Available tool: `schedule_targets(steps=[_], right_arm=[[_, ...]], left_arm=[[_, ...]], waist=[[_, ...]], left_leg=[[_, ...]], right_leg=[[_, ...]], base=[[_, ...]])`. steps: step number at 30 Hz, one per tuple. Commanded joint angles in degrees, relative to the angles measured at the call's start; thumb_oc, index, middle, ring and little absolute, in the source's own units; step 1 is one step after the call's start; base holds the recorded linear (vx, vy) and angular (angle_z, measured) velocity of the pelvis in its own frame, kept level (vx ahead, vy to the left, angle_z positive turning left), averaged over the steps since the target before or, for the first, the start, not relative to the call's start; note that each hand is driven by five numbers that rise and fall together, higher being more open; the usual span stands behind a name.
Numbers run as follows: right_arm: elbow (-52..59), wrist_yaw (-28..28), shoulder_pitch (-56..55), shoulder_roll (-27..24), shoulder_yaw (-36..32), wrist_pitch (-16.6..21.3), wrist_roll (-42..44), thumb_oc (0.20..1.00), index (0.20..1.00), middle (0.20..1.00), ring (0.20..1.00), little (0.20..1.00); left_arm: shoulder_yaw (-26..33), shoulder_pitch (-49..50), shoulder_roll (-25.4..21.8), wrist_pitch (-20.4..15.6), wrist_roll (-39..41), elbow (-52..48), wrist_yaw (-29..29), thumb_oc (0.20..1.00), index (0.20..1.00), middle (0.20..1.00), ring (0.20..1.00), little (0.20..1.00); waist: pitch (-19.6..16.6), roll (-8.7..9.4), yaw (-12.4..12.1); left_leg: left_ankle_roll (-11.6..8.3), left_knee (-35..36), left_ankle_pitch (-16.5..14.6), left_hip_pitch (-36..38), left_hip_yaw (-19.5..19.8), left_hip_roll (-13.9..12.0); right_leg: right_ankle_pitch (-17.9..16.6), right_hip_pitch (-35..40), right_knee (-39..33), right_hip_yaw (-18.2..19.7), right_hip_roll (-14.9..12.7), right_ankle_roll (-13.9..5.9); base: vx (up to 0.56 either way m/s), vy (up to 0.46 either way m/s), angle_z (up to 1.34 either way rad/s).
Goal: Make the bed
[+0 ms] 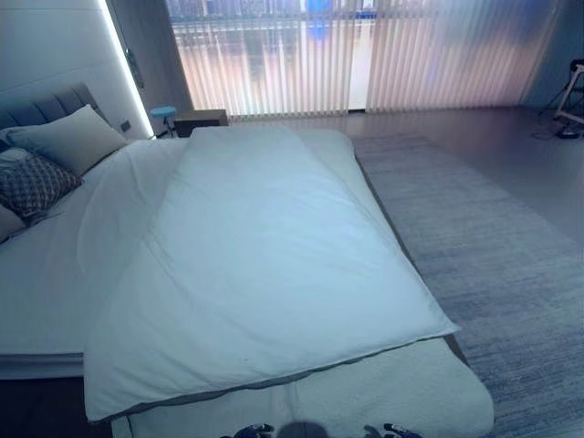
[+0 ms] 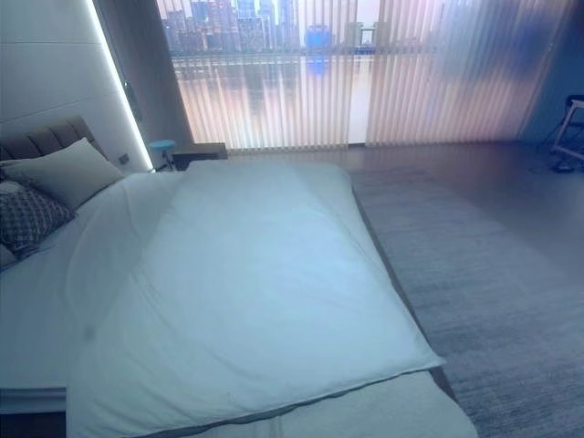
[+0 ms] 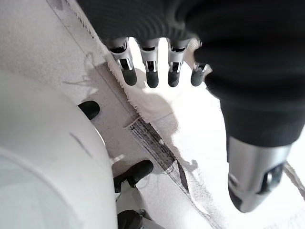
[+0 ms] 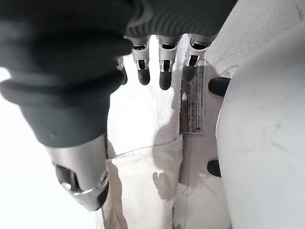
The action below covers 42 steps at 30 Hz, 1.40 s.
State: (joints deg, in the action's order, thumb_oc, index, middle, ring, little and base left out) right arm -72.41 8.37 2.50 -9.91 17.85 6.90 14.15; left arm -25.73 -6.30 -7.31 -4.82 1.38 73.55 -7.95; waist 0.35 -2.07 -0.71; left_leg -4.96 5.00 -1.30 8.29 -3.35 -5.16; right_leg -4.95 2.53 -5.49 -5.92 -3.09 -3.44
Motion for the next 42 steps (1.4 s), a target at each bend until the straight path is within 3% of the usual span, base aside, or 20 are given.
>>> schedule_targets(steps=[1, 6, 7, 9, 11, 15, 16, 18, 25, 28, 33, 42], right_arm=[[-2.30, 0.73, 2.08, 1.87, 1.32, 2.16, 1.85, 1.000, 1.000, 1.000, 1.000, 1.000], [-1.20, 0.48, 2.36, 1.88, 1.37, 3.03, 4.45, 1.000, 1.000, 1.000, 1.000, 1.000], [-0.26, 0.34, 3.53, 1.50, 1.79, 3.62, 6.68, 1.000, 1.000, 1.000, 1.000, 1.000], [0.32, 0.35, 3.80, 1.43, 2.22, 3.65, 7.32, 1.000, 1.000, 1.000, 1.000, 1.000], [2.45, 0.56, 4.46, 0.59, 2.85, 3.74, 10.92, 1.000, 1.000, 1.000, 1.000, 1.000], [4.98, -0.20, 6.67, -0.41, 3.50, 3.40, 14.24, 1.000, 1.000, 1.000, 1.000, 1.000], [6.66, -0.84, 8.38, -0.91, 3.52, 3.56, 16.12, 1.000, 1.000, 1.000, 1.000, 1.000], [9.52, -1.01, 9.81, -1.37, 3.66, 3.29, 18.17, 1.000, 1.000, 1.000, 1.000, 1.000], [17.25, -2.16, 11.57, -2.83, 3.60, 3.12, 22.00, 1.000, 1.000, 1.000, 1.000, 1.000], [19.84, -2.41, 11.85, -3.23, 3.97, 3.41, 23.23, 1.000, 1.000, 1.000, 1.000, 1.000], [23.65, -3.75, 12.11, -3.60, 4.20, 3.86, 23.88, 1.000, 1.000, 1.000, 1.000, 1.000], [27.45, -4.21, 11.26, -4.76, 5.29, 3.87, 23.30, 1.000, 1.000, 1.000, 1.000, 1.000]], left_arm=[[1.55, -2.21, 2.70, -1.16, 0.96, 5.33, -0.53, 1.000, 1.000, 1.000, 1.000, 1.000], [5.46, -3.27, 2.32, -2.28, 10.79, 3.00, 1.57, 1.000, 1.000, 1.000, 1.000, 1.000], [8.15, -5.19, 2.67, -3.26, 20.08, 1.34, 2.93, 1.000, 1.000, 1.000, 1.000, 1.000], [8.93, -5.94, 2.67, -3.60, 23.22, 0.88, 3.20, 1.000, 1.000, 1.000, 1.000, 1.000], [11.92, -9.57, 3.24, -4.41, 35.49, -1.58, 4.31, 1.000, 1.000, 1.000, 1.000, 1.000], [13.60, -14.53, 3.99, -4.95, 43.70, -3.43, 6.08, 1.000, 1.000, 1.000, 1.000, 1.000], [15.96, -18.03, 4.27, -5.98, 49.26, -4.25, 8.04, 1.000, 1.000, 1.000, 1.000, 1.000], [18.19, -21.56, 3.94, -6.40, 53.53, -5.47, 8.92, 1.000, 1.000, 1.000, 1.000, 1.000], [23.30, -30.57, 2.69, -7.94, 61.58, -8.25, 11.96, 1.000, 1.000, 1.000, 1.000, 1.000], [24.61, -32.68, 2.33, -8.52, 63.85, -9.28, 12.31, 1.000, 1.000, 1.000, 1.000, 1.000], [26.68, -35.25, 1.89, -9.59, 67.43, -11.97, 12.41, 1.000, 1.000, 1.000, 1.000, 1.000], [29.68, -40.37, -0.93, -10.23, 73.47, -11.25, 12.00, 1.000, 1.000, 1.000, 1.000, 1.000]], waist=[[0.65, 3.59, 0.92], [3.19, 4.26, 1.07], [6.23, 4.19, 1.15], [7.09, 4.21, 1.25], [10.43, 4.34, 1.81], [14.65, 4.15, 2.61], [17.27, 4.65, 3.19], [18.89, 5.27, 4.01], [19.33, 5.98, 6.21], [19.50, 6.36, 6.96], [19.40, 6.46, 7.76], [19.15, 7.16, 9.22]], left_leg=[[3.26, 0.00, 0.09, -4.67, 0.68, 3.07], [2.97, 0.00, 0.95, -7.02, 0.80, 2.58], [3.06, 0.00, 2.00, -9.21, 1.07, 2.65], [3.01, 0.00, 2.48, -10.02, 1.09, 2.65], [2.37, 0.00, 3.95, -13.26, 1.06, 2.22], [2.05, -0.52, 5.81, -16.03, 0.57, 2.15], [2.16, -5.67, 4.75, -20.13, 0.37, 2.57], [2.19, -11.85, 3.38, -25.73, 0.07, 3.09], [1.70, -25.67, -0.73, -39.99, -0.70, 2.25], [1.55, -28.44, -1.76, -43.12, -0.80, 1.81], [1.53, -31.33, -2.67, -47.11, -0.85, 1.62], [1.33, -29.90, -1.95, -48.34, -0.92, 1.21]], right_leg=[[2.77, -0.78, 0.49, -0.27, -0.76, -2.84], [1.96, -3.08, 0.51, -0.67, -0.26, -2.66], [1.75, -6.11, 2.04, -0.50, 0.08, -2.41], [1.78, -7.29, 2.77, -0.50, 0.22, -2.32], [1.81, -10.93, 5.05, -1.59, 0.39, -2.13], [2.71, -14.58, 8.70, -2.77, 0.14, -2.06], [3.39, -17.88, 12.32, -2.83, -0.25, -2.06], [4.20, -22.87, 16.97, -2.58, -1.05, -2.20], [8.22, -36.07, 30.15, -2.19, -3.04, -2.01], [8.97, -38.87, 32.38, -2.15, -3.00, -1.60], [9.09, -42.45, 33.37, -1.52, -2.70, -1.28], [7.84, -43.65, 31.00, -1.04, -1.82, -1.50]], base=[[-0.03, -0.047, -0.08], [-0.10, -0.035, -0.10], [-0.26, -0.035, -0.04], [-0.19, -0.032, -0.05], [-0.18, -0.051, -0.04], [-0.15, 0.000, 0.16], [-0.18, 0.040, 0.03], [-0.20, 0.037, -0.08], [-0.08, 0.021, -0.01], [-0.04, 0.006, -0.02], [-0.02, 0.004, -0.09], [0.01, 0.002, -0.02]])
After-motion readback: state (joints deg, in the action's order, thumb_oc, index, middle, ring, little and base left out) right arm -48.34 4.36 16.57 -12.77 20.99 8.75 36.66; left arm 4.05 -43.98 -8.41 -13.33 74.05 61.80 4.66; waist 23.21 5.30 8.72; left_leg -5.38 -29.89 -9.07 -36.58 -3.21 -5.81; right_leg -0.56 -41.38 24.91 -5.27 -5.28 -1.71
